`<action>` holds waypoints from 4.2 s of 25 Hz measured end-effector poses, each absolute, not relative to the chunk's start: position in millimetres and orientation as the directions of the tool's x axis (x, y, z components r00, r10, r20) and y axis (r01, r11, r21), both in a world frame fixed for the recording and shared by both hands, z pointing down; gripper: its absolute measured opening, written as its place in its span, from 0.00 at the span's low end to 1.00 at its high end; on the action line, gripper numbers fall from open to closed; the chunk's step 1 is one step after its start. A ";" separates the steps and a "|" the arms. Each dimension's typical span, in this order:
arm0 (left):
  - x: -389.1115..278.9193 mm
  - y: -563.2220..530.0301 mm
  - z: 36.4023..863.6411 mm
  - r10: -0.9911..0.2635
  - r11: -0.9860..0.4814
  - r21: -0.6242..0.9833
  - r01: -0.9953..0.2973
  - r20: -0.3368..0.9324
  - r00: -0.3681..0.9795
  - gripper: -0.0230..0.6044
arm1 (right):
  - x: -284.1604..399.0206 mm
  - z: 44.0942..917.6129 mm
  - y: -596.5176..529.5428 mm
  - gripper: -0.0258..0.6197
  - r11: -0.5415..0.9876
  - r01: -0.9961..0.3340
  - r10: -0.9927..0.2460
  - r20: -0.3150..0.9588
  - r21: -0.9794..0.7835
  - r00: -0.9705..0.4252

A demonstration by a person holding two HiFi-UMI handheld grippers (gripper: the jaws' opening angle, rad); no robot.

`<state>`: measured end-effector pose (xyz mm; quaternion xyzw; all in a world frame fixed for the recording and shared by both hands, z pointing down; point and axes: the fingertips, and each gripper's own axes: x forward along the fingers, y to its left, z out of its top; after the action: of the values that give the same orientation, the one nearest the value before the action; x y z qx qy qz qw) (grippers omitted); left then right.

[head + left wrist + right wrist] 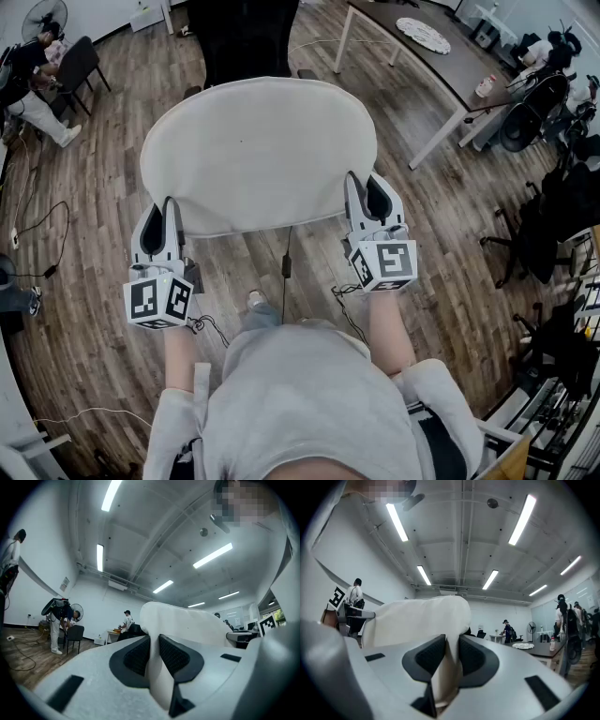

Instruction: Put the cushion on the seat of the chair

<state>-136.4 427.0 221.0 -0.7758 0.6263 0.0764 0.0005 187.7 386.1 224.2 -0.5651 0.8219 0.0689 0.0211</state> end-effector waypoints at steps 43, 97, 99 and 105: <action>-210.0 240.8 241.5 -0.958 -0.281 0.155 -0.947 -0.111 0.266 0.14 | 116.4 241.8 213.5 0.16 0.293 -0.955 -0.950 -0.095 0.050 -0.296; -183.2 -146.9 327.5 -0.979 -0.112 0.212 -0.971 0.141 0.144 0.14 | 135.9 335.3 -214.6 0.16 0.384 -0.922 -0.908 0.163 -0.050 -0.387; -191.6 -163.7 337.9 -0.974 -0.119 0.224 -0.967 0.163 0.158 0.14 | 128.5 345.5 -227.7 0.16 0.368 -0.928 -0.909 0.188 -0.059 -0.372; -210.2 -201.8 378.2 -0.947 -0.141 0.254 -0.957 0.247 0.205 0.14 | 112.0 385.9 -255.7 0.16 0.315 -0.946 -0.904 0.280 -0.078 -0.324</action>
<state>-210.2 -201.8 378.2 -0.7551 0.6305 -0.0135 -0.1794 112.0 -255.7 385.9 -0.5739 0.8057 -0.1140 -0.0923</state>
